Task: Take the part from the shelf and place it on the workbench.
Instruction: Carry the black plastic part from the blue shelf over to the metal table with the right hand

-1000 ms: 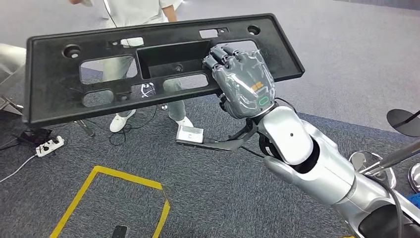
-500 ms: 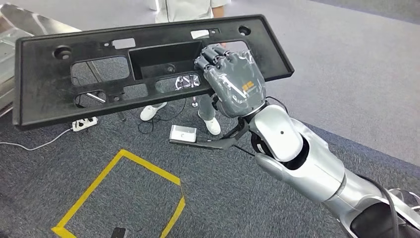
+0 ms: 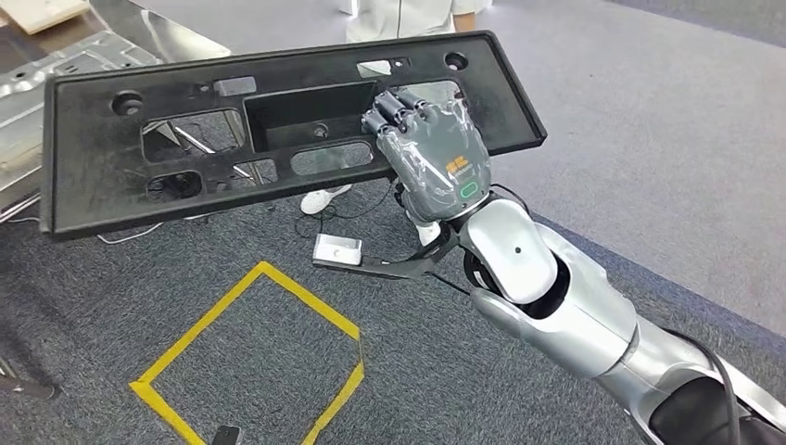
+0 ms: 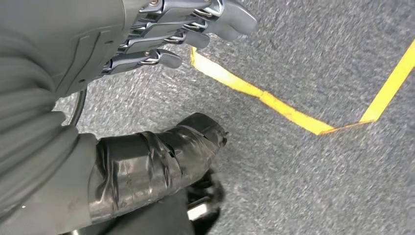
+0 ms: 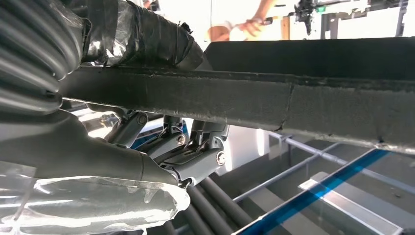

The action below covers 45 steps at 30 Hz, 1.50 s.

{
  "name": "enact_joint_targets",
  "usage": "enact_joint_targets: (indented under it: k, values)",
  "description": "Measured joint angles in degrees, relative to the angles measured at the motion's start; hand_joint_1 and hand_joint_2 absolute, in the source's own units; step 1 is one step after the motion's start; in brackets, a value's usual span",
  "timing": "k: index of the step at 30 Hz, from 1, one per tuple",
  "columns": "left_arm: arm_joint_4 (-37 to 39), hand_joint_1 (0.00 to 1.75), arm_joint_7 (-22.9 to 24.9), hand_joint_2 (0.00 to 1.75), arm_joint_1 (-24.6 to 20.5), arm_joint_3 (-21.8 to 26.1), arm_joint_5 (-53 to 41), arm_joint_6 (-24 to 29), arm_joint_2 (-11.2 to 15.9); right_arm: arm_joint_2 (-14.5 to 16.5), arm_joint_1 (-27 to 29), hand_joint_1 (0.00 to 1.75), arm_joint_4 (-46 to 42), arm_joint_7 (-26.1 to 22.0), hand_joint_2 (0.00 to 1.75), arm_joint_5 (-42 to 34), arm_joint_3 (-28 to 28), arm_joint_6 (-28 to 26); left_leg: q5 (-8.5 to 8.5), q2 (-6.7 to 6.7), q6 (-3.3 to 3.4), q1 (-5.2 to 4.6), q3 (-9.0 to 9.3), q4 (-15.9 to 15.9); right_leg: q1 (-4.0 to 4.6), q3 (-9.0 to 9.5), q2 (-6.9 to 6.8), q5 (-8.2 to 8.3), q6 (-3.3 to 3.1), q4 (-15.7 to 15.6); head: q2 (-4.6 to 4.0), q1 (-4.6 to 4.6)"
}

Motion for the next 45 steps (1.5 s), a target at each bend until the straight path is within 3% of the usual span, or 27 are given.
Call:
enact_joint_targets:
  k: [1,3,5,8,10,11,12,13,15,17,18,19,21,23,25,26,28,30,32,34,36,38,40,41,42,43,45]
  values:
    - [0.0,0.0,-0.01,1.75,-0.15,-0.06,-0.1,0.13,-0.11,-0.13,0.14,1.75,-0.19,0.16,1.75,-0.07,-0.06,0.26,-0.09,0.31,0.41,-0.25,0.52,-1.01,0.21,0.18,-0.48,-0.19,0.32,-0.03,0.0,0.09]
    - [0.0,0.0,-0.14,1.75,-0.19,-0.14,-0.02,0.3,-0.28,-0.37,0.48,1.75,-0.54,0.34,1.75,-0.2,-0.14,0.83,-0.18,-0.85,1.21,-0.36,0.62,-1.18,0.39,0.67,-1.36,-0.46,0.94,-0.31,0.0,0.27]
    - [0.0,0.0,-0.38,1.75,0.05,-0.15,0.25,0.32,-0.36,-0.61,0.69,1.75,-0.84,0.51,1.75,-0.22,-0.16,1.21,-0.09,-1.96,1.82,-0.13,0.97,-1.65,0.14,0.6,-0.06,-1.51,1.53,0.66,0.0,0.43]
    - [0.0,0.0,-0.53,1.75,0.15,-0.15,0.5,0.47,-0.42,-1.11,1.04,1.75,-1.15,0.78,1.75,-0.19,-0.36,1.54,-0.04,-3.62,2.54,0.04,1.28,-1.94,-0.13,-3.84,3.71,-6.12,1.76,9.8,0.0,0.72]
    - [0.0,0.0,-0.49,1.75,0.18,-0.15,0.64,0.63,-0.42,-1.5,1.73,1.75,-1.19,0.97,1.75,-0.28,-0.43,1.8,-0.1,-5.15,2.69,-0.02,1.29,-1.83,-0.08,-7.3,4.28,-7.44,1.75,15.71,0.0,0.77]
    - [0.0,0.0,-0.39,1.75,0.23,-0.16,0.82,0.73,-0.42,-1.69,2.04,1.75,-1.23,1.1,1.75,-0.46,-0.43,1.94,-0.12,-6.0,2.69,-0.04,1.3,-1.75,-0.1,-7.75,4.37,-6.46,1.69,15.72,0.0,0.79]
    - [0.0,0.0,-0.26,1.75,0.28,-0.15,1.03,0.81,-0.42,-1.85,2.24,1.75,-1.35,1.22,1.75,-0.7,-0.44,2.08,-0.16,-6.87,2.65,-0.04,1.31,-1.64,-0.16,-7.09,4.55,-4.49,1.58,13.42,0.0,0.81]
    - [0.0,0.0,-0.11,1.75,0.31,-0.15,1.26,0.86,-0.42,-1.97,2.32,1.75,-1.55,1.33,1.75,-0.95,-0.48,2.21,-0.21,-7.68,2.57,-0.03,1.32,-1.51,-0.26,-5.66,5.14,-2.14,1.43,9.62,0.0,0.83]
    - [0.01,0.0,0.08,1.75,0.31,-0.15,1.51,0.87,-0.4,-2.06,2.3,1.75,-2.02,1.47,1.75,-1.25,-0.56,2.55,-0.29,-9.14,2.18,-0.07,1.05,-1.2,-0.53,-2.91,7.68,0.64,1.1,2.91,0.0,0.8]
    - [0.02,0.0,0.09,1.75,0.32,-0.16,1.54,0.86,-0.38,-2.07,2.32,1.75,-2.45,1.52,1.75,-1.31,-0.56,2.87,-0.1,-10.35,1.48,0.16,0.61,-1.13,-0.39,-1.97,8.92,0.78,0.81,0.85,0.0,0.76]
    - [0.02,0.0,0.03,1.75,0.38,-0.16,1.49,0.86,-0.34,-2.06,2.31,1.75,-2.65,1.55,1.75,-1.32,-0.54,2.96,0.05,-10.99,1.07,0.33,0.48,-1.26,-0.34,-1.79,8.32,0.87,0.57,0.63,0.0,0.79]
    - [0.02,0.0,-0.1,1.75,0.52,-0.16,1.43,0.89,-0.3,-2.05,2.29,1.75,-2.79,1.58,1.75,-1.32,-0.53,3.0,0.06,-10.83,0.72,0.44,0.37,-1.23,-0.29,-1.57,7.62,0.98,0.21,0.35,0.0,0.79]
    - [0.02,0.0,-0.45,1.75,0.7,-0.16,1.26,1.02,-0.2,-2.01,2.15,1.75,-3.12,1.66,1.75,-1.38,-0.54,3.03,-1.26,-8.15,0.16,0.24,-0.73,0.99,-0.42,-1.01,6.23,1.18,-0.62,-0.28,0.0,0.54]
    - [0.02,0.0,-0.96,1.75,0.55,-0.17,1.15,1.16,-0.2,-1.96,2.07,1.75,-3.43,1.66,1.75,-1.94,-0.54,3.04,-4.38,-4.79,-0.23,0.17,-3.9,7.49,-0.21,-0.68,4.78,1.11,-1.15,-0.5,0.0,0.28]
    - [0.02,0.0,-1.52,1.75,0.41,-0.17,1.09,1.25,-0.24,-1.96,2.17,1.75,-3.53,1.54,1.75,-3.23,-0.52,3.01,-6.43,-3.82,-0.49,0.33,-6.95,13.48,-0.01,-0.59,3.27,0.92,-1.34,-0.45,0.0,0.28]
    - [0.02,0.0,-1.72,1.75,0.43,-0.17,1.08,1.27,-0.23,-1.95,2.25,1.75,-3.55,1.41,1.75,-3.9,-0.51,2.98,-6.11,-3.64,-0.53,0.37,-7.15,13.93,0.04,-0.52,2.56,0.82,-1.33,-0.42,0.0,0.28]
    - [0.02,0.0,-1.92,1.75,0.49,-0.17,1.08,1.31,-0.21,-1.94,2.34,1.75,-3.62,1.17,1.75,-4.73,-0.49,2.92,-3.18,-2.67,-0.34,0.34,-4.09,8.64,0.09,-0.24,1.22,0.52,-1.14,-0.34,0.0,0.27]
    - [0.02,0.0,-1.99,1.75,0.38,-0.17,1.09,1.34,-0.2,-1.94,2.31,1.75,-3.79,1.09,1.75,-5.03,-0.51,2.91,-1.07,-0.27,0.28,-0.18,0.03,1.35,0.33,0.12,0.0,0.09,-0.7,-0.22,0.0,0.3]
    - [0.02,0.0,-2.0,1.75,0.25,-0.17,1.09,1.36,-0.2,-1.95,2.28,1.75,-3.93,1.09,1.75,-5.17,-0.53,2.89,-0.92,0.56,0.94,-0.72,1.44,-1.41,0.61,0.38,-1.04,-0.23,-0.14,-0.28,0.0,0.39]
    - [0.02,0.0,-1.74,1.75,0.39,-0.17,1.1,1.37,-0.19,-1.98,2.25,1.75,-4.09,1.12,1.75,-5.27,-0.55,2.85,-0.72,-0.81,1.48,-0.63,1.5,-1.71,0.63,0.62,-1.65,-0.51,0.48,-0.42,0.0,0.46]
    - [0.02,0.0,-1.29,1.75,0.56,-0.17,1.14,1.39,-0.17,-2.09,2.21,1.75,-4.36,1.15,1.75,-5.47,-0.67,2.77,-0.47,-1.97,2.05,-0.32,1.86,-2.26,0.4,0.05,0.26,-1.92,1.01,1.37,0.0,0.56]
    - [0.03,0.0,-0.93,1.75,0.45,-0.17,1.17,1.45,-0.15,-2.39,2.21,1.75,-4.6,1.22,1.75,-5.88,-0.95,2.7,-0.36,-3.1,2.49,-0.18,2.08,-2.5,0.18,-2.77,3.08,-5.12,1.24,7.48,0.0,0.71]
    - [0.04,0.0,-0.76,1.75,0.29,-0.17,1.21,1.52,-0.14,-2.8,2.32,1.75,-4.68,1.28,1.75,-6.28,-1.16,2.69,-0.38,-4.54,2.67,-0.2,2.08,-2.44,0.16,-6.53,4.05,-7.49,1.39,14.48,0.0,0.76]
    - [0.04,0.0,-0.76,1.75,0.28,-0.17,1.22,1.55,-0.14,-3.0,2.4,1.75,-4.68,1.28,1.75,-6.42,-1.2,2.69,-0.41,-5.37,2.65,-0.2,2.11,-2.37,0.13,-7.45,4.2,-7.18,1.44,15.7,0.0,0.76]
    - [0.04,0.0,-0.77,1.75,0.31,-0.17,1.25,1.6,-0.14,-3.2,2.46,1.75,-4.68,1.28,1.75,-6.51,-1.22,2.7,-0.46,-6.24,2.59,-0.16,2.14,-2.23,0.04,-7.3,4.38,-5.73,1.46,14.64,0.0,0.77]
    - [0.04,0.0,-0.78,1.75,0.35,-0.17,1.27,1.63,-0.14,-3.34,2.47,1.75,-4.69,1.28,1.75,-6.61,-1.27,2.71,-0.55,-7.08,2.46,-0.11,2.17,-2.04,-0.11,-6.14,4.84,-3.48,1.44,11.51,0.0,0.79]
    - [0.04,0.0,-0.8,1.75,0.35,-0.17,1.34,1.67,-0.14,-3.56,2.44,1.75,-4.72,1.29,1.75,-6.84,-1.39,2.71,-0.81,-8.53,2.05,-0.03,1.95,-1.48,-0.55,-3.06,7.35,-0.06,1.31,4.07,0.0,0.77]
